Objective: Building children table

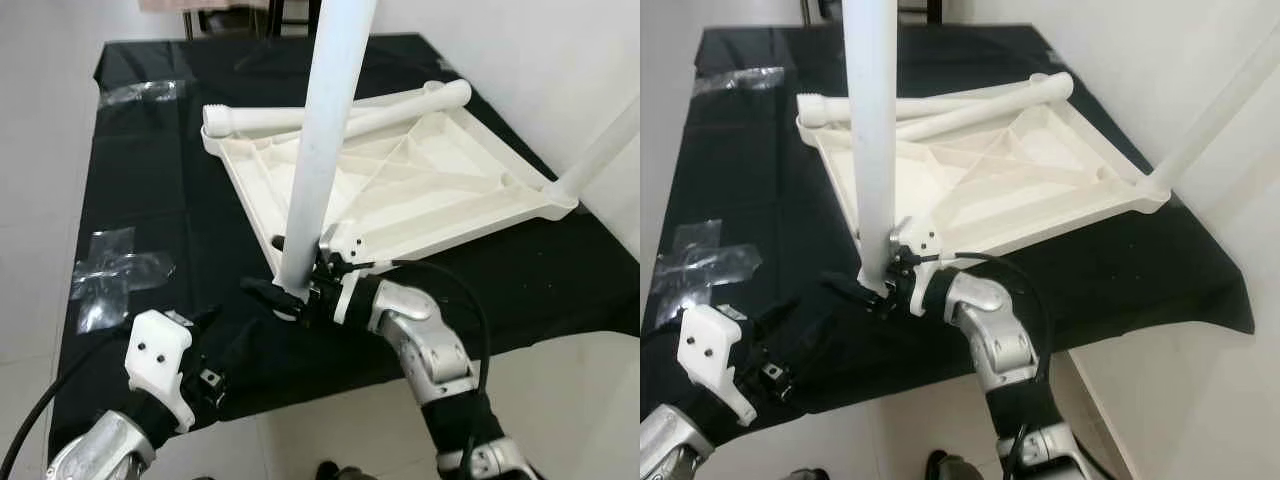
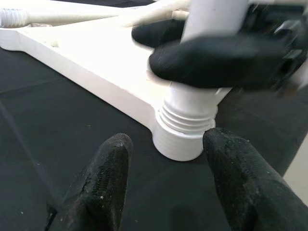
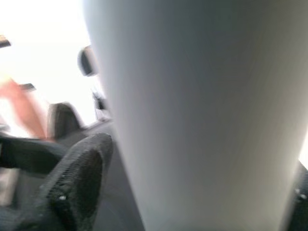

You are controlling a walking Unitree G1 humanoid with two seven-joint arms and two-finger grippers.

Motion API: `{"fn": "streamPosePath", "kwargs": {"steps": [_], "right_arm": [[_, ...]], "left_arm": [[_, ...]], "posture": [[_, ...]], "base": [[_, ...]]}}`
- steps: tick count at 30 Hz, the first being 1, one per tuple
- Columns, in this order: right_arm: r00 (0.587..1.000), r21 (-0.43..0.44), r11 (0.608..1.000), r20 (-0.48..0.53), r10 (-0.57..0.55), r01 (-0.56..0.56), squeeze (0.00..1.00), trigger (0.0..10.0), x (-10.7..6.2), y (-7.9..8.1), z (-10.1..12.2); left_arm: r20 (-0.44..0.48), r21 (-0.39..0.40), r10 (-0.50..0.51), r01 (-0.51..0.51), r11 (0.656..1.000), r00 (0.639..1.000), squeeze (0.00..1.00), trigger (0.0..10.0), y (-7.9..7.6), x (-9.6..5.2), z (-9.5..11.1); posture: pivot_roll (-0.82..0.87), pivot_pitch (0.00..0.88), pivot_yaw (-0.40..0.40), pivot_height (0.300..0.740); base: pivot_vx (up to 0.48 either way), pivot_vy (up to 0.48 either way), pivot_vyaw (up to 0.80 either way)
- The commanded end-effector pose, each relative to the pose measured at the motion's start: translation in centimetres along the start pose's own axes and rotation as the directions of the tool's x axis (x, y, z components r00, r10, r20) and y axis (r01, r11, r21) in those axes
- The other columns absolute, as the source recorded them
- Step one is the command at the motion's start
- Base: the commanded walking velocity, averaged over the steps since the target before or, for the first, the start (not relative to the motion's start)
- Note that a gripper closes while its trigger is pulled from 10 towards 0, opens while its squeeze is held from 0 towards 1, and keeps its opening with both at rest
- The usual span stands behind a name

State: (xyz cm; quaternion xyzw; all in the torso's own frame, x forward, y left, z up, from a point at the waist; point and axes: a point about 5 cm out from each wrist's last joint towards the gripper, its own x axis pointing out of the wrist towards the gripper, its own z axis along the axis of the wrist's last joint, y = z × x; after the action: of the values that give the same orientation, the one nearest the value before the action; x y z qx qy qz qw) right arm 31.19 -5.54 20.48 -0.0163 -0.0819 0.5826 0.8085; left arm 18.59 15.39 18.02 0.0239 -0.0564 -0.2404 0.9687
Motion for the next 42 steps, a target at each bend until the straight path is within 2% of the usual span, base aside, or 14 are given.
{"fn": "streamPosePath", "kwargs": {"steps": [1, 8, 9, 10, 11, 12, 24, 30, 31, 32, 33, 34, 35, 42], "right_arm": [[0.995, -0.004, 0.995, 0.006, 0.100, -0.100, 0.00, 10.0, -0.3, -0.1, 0.2], [0.974, -0.050, 0.973, -0.022, 0.224, -0.225, 0.00, 10.0, -0.1, -2.6, 1.6], [0.969, -0.043, 0.968, -0.027, 0.245, -0.246, 0.00, 8.0, 0.0, -3.0, 1.7], [0.966, -0.033, 0.965, -0.029, 0.258, -0.259, 0.00, 1.6, 0.1, -3.5, 1.8], [0.966, -0.033, 0.965, -0.029, 0.258, -0.259, 0.00, 1.6, 0.1, -3.5, 1.8], [0.964, -0.018, 0.964, -0.026, 0.265, -0.265, 0.00, 0.0, 0.2, -3.8, 2.0], [0.967, 0.001, 0.967, -0.031, 0.254, -0.254, 0.00, 0.0, -1.1, -4.7, 1.9], [0.994, -0.034, 0.994, -0.057, 0.098, -0.100, 0.00, 0.0, -2.1, -5.0, 0.6], [0.994, -0.052, 0.998, -0.098, -0.039, 0.034, 0.00, 0.0, -2.5, -5.4, -0.3], [0.943, -0.095, 0.957, -0.164, -0.288, 0.275, 0.00, 0.0, -3.0, -5.6, -1.8], [0.829, -0.142, 0.860, -0.227, -0.511, 0.490, 0.00, 0.0, -4.1, -4.3, -3.6], [0.829, -0.142, 0.860, -0.227, -0.511, 0.490, 0.00, 0.0, -4.1, -4.3, -3.6], [0.774, -0.176, 0.820, -0.269, -0.573, 0.545, 0.00, 0.0, -4.6, -1.9, -4.9], [0.769, -0.180, 0.822, -0.291, -0.569, 0.540, 0.00, 0.0, -4.3, 0.9, -5.9]], "left_arm": [[-0.012, -0.004, 0.009, -0.009, 1.000, 1.000, 0.00, 10.0, 0.0, -0.2, -0.3], [-0.010, 0.004, 0.022, -0.022, 1.000, 1.000, 0.00, 10.0, 0.1, -0.3, -0.2], [-0.009, 0.005, 0.023, -0.023, 1.000, 1.000, 0.00, 10.0, 0.1, -0.3, -0.2], [-0.010, 0.007, 0.023, -0.023, 1.000, 1.000, 0.00, 10.0, 0.1, -0.3, -0.1], [-0.010, 0.007, 0.023, -0.023, 1.000, 1.000, 0.00, 10.0, 0.1, -0.3, -0.1], [-0.010, 0.010, 0.028, -0.028, 1.000, 1.000, 0.00, 10.0, 0.1, -0.4, -0.1], [-0.013, 0.010, 0.031, -0.031, 0.999, 0.999, 0.00, 10.0, 0.0, -0.5, -0.1], [-0.012, 0.007, 0.028, -0.028, 1.000, 1.000, 0.00, 10.0, 0.0, -0.4, -0.1], [-0.012, 0.006, 0.027, -0.026, 1.000, 1.000, 0.00, 10.0, 0.0, -0.4, -0.1], [-0.014, 0.006, 0.024, -0.024, 1.000, 1.000, 0.00, 10.0, 0.0, -0.5, -0.1], [-0.015, 0.006, 0.023, -0.022, 1.000, 1.000, 0.00, 10.0, 0.1, -0.5, 0.0], [-0.015, 0.006, 0.023, -0.022, 1.000, 1.000, 0.00, 10.0, 0.1, -0.5, 0.0], [-0.017, 0.007, 0.019, -0.019, 1.000, 1.000, 0.00, 10.0, 0.1, -0.5, 0.0], [-0.017, 0.007, 0.016, -0.016, 1.000, 1.000, 0.00, 10.0, 0.2, -0.4, 0.0]], "posture": [[0.17, 0.218, -0.130, 0.740], [0.18, 0.224, -0.127, 0.740], [0.18, 0.225, -0.128, 0.740], [0.18, 0.225, -0.128, 0.740], [0.18, 0.225, -0.128, 0.740], [0.19, 0.231, -0.134, 0.740], [0.16, 0.242, -0.131, 0.740], [0.15, 0.248, -0.133, 0.740], [0.15, 0.251, -0.134, 0.740], [0.14, 0.256, -0.135, 0.740], [0.13, 0.262, -0.126, 0.740], [0.13, 0.262, -0.126, 0.740], [0.14, 0.265, -0.123, 0.740], [0.14, 0.251, -0.120, 0.740]], "base": [[0.000, 0.000, 0.00], [0.000, 0.000, 0.00], [0.000, 0.000, 0.00], [0.000, 0.000, 0.00], [0.000, 0.000, 0.00], [0.000, 0.000, 0.00], [0.000, 0.000, 0.00], [0.000, 0.000, 0.00], [0.000, 0.000, 0.00], [0.000, 0.000, 0.00], [0.000, 0.000, 0.00], [0.000, 0.000, 0.00], [0.000, 0.000, 0.00], [0.000, 0.000, 0.00]]}}
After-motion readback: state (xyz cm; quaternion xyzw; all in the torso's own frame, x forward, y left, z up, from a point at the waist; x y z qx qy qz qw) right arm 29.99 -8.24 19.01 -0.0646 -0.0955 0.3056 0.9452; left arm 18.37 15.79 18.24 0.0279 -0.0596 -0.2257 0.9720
